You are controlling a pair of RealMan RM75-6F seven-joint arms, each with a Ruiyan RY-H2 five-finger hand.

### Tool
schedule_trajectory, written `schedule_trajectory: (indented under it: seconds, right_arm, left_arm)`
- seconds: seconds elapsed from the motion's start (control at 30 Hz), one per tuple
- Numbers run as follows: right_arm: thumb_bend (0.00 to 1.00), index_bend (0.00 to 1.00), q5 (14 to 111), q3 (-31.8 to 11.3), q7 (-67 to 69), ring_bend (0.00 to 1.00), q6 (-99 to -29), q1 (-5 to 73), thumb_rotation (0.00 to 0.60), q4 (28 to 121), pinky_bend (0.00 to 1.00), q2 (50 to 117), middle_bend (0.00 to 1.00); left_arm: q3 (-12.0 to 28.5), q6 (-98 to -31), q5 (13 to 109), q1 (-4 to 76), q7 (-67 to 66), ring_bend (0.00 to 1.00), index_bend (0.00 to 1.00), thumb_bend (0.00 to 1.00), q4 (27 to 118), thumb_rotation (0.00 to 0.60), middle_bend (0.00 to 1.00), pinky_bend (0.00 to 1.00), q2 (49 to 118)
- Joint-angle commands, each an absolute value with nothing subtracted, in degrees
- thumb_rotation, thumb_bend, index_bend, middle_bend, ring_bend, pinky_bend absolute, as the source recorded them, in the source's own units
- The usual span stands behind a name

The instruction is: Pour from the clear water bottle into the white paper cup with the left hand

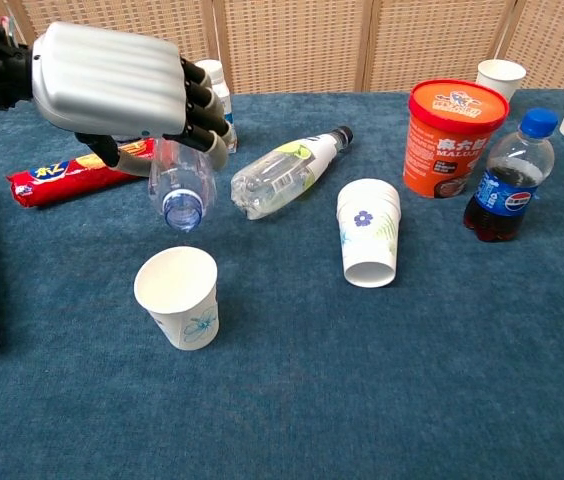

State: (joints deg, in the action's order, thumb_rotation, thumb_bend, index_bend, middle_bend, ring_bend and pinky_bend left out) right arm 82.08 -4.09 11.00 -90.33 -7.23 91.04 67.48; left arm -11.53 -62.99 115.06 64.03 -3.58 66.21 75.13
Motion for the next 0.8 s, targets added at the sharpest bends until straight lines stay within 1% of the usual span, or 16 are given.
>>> schedule_trajectory:
  seconds: [0.03,0.17,0.3,0.47,0.8]
  right_arm:
    - [0.44,0.0,82.06,-4.15,10.75,0.0,-90.22,-7.11,0.6,91.23,0.0,67.37,0.04]
    - [0.44,0.0,82.17,-4.19,10.33,0.0,-90.02,-6.85,0.6,91.66,0.0,67.26,0.04]
    - [0.44,0.0,82.19,-4.16,10.33,0.0,-89.82,-6.72,0.6,91.97,0.0,67.11,0.04]
    - [0.44,0.0,82.14,-4.12,10.1,0.0,-89.93,-6.79,0.6,92.27,0.0,66.87,0.04]
    - [0.44,0.0,82.08,-4.02,9.86,0.0,-89.5,-6.54,0.6,92.56,0.0,66.82,0.04]
  left_arm:
    - [-10.69,-63.82,111.38,61.1,-0.91,0.33,0.41,0.47,67.12,0.6,0.34,0.35,75.82]
    - [-9.78,-65.12,108.05,58.13,0.79,0.33,0.41,0.47,67.88,0.6,0.34,0.36,76.04]
    - [-7.94,-66.46,102.13,54.03,5.25,0.33,0.41,0.47,69.38,0.6,0.34,0.36,77.01]
    - [-5.93,-67.93,97.17,50.37,10.54,0.33,0.4,0.47,69.82,0.6,0.33,0.36,78.31]
    - [-2.19,-64.73,87.56,45.98,22.87,0.32,0.36,0.46,74.36,0.6,0.32,0.33,78.57]
